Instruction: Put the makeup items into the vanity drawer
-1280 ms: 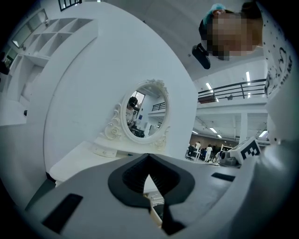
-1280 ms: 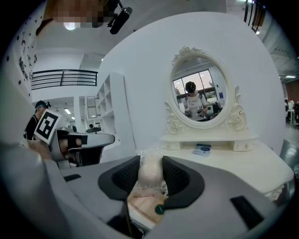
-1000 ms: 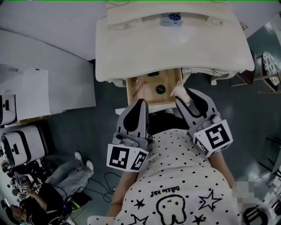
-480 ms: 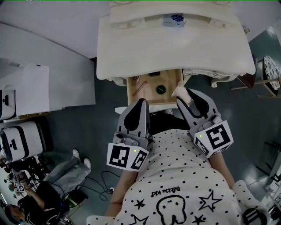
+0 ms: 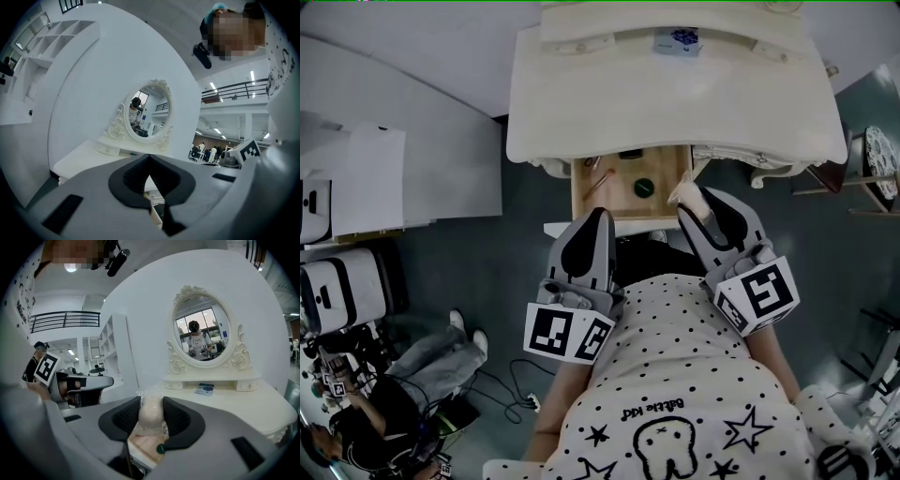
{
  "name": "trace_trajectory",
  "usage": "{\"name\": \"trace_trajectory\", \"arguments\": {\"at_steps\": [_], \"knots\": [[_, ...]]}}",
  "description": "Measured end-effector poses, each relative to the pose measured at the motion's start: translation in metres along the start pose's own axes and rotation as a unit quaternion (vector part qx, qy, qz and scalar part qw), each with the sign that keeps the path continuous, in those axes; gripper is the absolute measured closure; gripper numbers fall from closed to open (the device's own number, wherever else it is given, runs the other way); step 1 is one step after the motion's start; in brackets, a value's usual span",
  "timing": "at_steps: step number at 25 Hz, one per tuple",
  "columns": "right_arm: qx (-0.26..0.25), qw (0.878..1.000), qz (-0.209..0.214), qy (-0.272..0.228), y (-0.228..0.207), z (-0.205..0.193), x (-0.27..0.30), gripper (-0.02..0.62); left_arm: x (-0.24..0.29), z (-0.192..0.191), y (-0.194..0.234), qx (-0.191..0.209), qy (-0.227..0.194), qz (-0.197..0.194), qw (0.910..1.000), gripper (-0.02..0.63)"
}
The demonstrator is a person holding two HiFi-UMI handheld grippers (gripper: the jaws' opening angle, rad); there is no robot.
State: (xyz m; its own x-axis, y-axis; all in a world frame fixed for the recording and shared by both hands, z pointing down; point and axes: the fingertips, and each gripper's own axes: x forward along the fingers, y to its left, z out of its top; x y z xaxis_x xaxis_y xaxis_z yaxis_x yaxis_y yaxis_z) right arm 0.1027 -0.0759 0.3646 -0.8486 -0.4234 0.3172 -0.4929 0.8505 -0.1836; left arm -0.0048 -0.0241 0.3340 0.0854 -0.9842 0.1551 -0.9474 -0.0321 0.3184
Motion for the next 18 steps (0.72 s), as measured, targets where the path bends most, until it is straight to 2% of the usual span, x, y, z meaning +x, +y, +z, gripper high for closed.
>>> {"name": "trace_trajectory", "arguments": {"at_steps": [18], "knots": [[-0.003, 1.0, 0.001, -0.002, 0.008, 0.0, -0.003, 0.443, -0.015, -0.001, 0.002, -0.005, -0.012, 0.008, 0.9999, 0.61]]}}
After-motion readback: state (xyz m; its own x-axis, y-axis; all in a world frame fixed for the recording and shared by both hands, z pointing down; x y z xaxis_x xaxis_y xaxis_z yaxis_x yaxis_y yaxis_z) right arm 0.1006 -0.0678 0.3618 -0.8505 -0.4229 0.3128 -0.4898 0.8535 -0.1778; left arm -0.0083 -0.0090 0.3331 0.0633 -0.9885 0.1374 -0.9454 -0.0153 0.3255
